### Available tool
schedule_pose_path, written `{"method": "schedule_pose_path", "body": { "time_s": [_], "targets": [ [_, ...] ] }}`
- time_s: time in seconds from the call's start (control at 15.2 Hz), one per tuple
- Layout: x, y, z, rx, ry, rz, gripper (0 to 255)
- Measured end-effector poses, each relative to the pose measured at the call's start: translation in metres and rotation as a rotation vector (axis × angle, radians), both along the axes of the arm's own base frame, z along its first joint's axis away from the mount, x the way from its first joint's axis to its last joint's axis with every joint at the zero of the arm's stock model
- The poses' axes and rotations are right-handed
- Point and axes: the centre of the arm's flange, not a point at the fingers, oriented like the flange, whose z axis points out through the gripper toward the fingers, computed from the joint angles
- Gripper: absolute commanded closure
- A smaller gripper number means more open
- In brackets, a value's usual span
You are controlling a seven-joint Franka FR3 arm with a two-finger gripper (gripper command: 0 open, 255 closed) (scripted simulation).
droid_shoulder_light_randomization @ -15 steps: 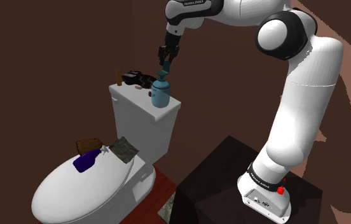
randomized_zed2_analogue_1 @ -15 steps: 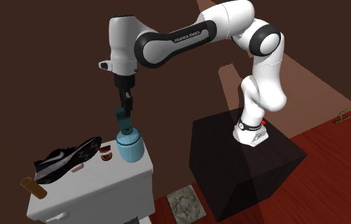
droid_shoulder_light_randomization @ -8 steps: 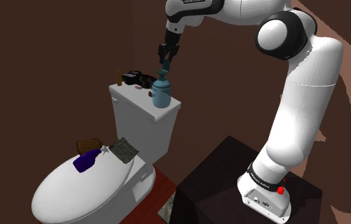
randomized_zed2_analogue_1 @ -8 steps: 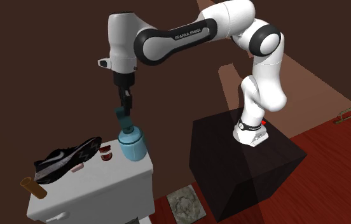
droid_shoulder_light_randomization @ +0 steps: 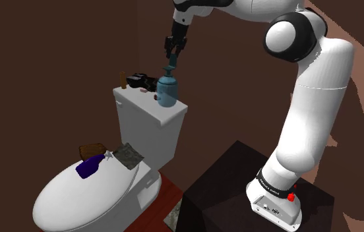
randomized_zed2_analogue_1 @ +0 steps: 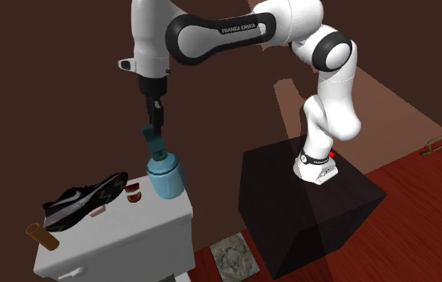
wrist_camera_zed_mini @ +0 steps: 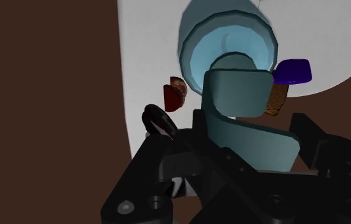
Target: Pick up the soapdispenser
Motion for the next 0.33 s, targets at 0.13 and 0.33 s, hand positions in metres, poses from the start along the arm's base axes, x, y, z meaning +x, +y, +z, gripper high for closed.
{"method": "schedule_pose_path", "body": {
  "time_s": [0.13, 0.33],
  "targets": [
    [0.0, -0.001, 0.011, 0.0, 0.0, 0.0, 255],
    [-0.001, -0.001, 0.024, 0.0, 0.0, 0.0, 255]
  ]
}}
